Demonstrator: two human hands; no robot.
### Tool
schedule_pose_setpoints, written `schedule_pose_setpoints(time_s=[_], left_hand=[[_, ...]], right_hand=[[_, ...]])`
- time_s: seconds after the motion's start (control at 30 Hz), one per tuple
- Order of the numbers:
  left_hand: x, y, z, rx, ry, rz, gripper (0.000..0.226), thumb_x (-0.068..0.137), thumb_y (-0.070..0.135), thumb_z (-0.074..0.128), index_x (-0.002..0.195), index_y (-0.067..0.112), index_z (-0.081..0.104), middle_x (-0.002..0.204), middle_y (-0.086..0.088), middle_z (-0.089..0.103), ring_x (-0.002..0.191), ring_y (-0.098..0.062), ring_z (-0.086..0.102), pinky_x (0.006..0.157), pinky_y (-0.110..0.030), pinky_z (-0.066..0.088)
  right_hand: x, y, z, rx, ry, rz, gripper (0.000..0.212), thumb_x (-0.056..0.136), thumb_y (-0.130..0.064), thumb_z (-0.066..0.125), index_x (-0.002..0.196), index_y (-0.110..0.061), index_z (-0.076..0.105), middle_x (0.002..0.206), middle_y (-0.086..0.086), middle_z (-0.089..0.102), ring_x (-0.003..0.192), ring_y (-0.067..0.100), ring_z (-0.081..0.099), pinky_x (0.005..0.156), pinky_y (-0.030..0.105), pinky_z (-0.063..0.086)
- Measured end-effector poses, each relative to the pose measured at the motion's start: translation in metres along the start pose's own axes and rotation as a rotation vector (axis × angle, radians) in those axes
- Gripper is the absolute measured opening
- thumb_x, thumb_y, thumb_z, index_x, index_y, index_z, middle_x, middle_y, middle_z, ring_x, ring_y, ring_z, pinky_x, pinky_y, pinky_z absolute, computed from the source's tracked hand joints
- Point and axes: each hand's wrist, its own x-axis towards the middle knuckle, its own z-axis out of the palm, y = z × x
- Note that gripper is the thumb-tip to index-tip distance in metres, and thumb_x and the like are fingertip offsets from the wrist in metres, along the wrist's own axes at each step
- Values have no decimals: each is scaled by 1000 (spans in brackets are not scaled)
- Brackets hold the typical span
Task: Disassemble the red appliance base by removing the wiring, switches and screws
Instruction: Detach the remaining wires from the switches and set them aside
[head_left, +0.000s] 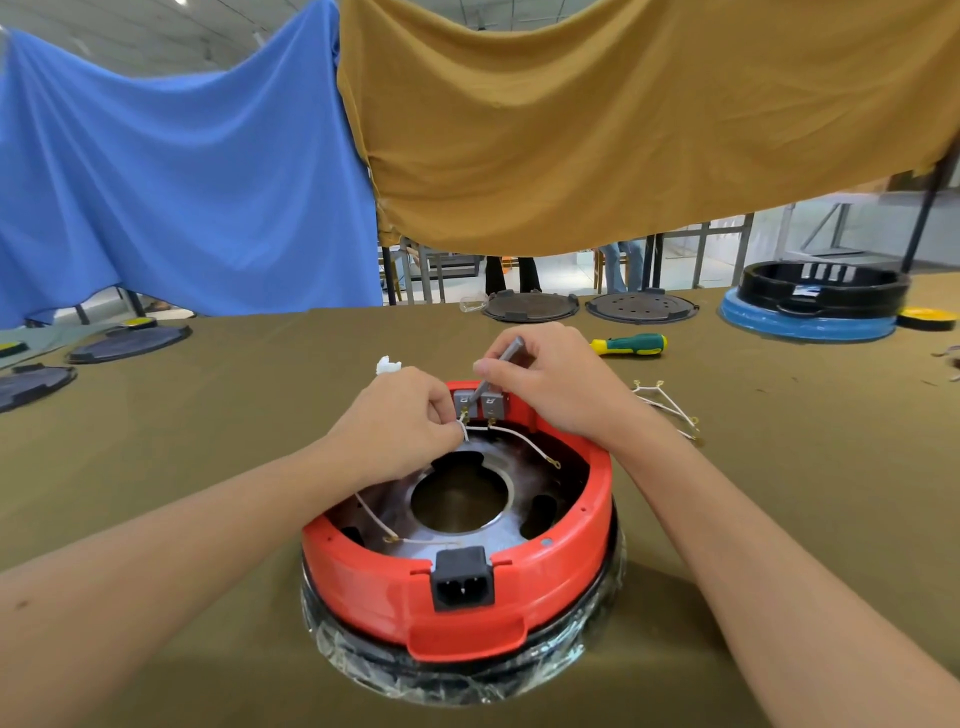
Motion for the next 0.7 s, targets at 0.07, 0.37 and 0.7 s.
schedule_pose_setpoints(time_s=[0.07,0.37,0.7], left_hand=[[0,0,0,-58,-20,-11,17,79,13,67,63,18,64,47,15,61,46,3,55,49,-12,40],[-1,3,-1,-121,-48,-40,16,79,10,65,64,15,63,48,9,61,42,1,53,50,-14,43],[-3,6,-2,-160,-56,-61,14,79,7,63,65,12,64,46,8,61,40,-2,55,49,-15,45]], right_hand=[[2,1,0,41,-1,37,20,93,-29,67,82,-14,73,66,-12,67,61,-2,56,58,12,41],[2,3,2,119,22,66,22,94,-27,65,82,-11,72,65,-10,71,64,-1,64,70,24,52],[4,4,1,130,-4,85,22,95,-24,65,82,-8,73,67,-8,72,64,0,66,69,22,52]])
